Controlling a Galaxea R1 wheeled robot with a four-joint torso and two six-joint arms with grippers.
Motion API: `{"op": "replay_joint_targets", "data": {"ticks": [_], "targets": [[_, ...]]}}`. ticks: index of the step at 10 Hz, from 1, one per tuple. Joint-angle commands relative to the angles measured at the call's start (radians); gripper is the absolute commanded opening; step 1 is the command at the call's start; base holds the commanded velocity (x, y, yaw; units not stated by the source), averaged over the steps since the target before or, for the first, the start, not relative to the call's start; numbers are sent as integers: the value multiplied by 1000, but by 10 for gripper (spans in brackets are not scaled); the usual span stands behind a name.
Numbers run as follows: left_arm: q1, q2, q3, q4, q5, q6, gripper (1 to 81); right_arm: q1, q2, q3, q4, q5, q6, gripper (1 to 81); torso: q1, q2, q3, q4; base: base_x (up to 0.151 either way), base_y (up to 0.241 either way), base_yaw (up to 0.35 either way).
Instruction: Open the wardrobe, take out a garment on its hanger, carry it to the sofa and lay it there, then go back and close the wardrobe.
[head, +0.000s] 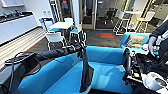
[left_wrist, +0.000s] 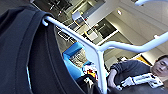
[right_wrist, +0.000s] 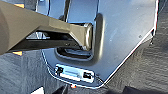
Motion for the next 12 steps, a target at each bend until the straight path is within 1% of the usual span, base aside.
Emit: {"op": "replay_joint_targets", "data": {"ticks": [1,2,4,7,12], "targets": [[-140,-23,9,66,21,13,10,2,-6,6,-12,-71,-1,811,0,0,0,43,0,0,0],[-117,-29,9,74,35,16,10,0,-6,5,-12,-71,-1,811,0,0,0,17,0,0,0],[-57,-46,-8,112,52,17,10,0,-6,5,-7,-71,-1,811,0,0,0,48,0,0,0],[20,-75,-91,152,49,19,10,2,-5,6,-10,-71,-1,811,0,0,0,50,0,0,0],[92,-126,-197,204,50,28,10,-1,-3,6,-12,-71,-1,811,0,0,0,50,0,0,0]]}}
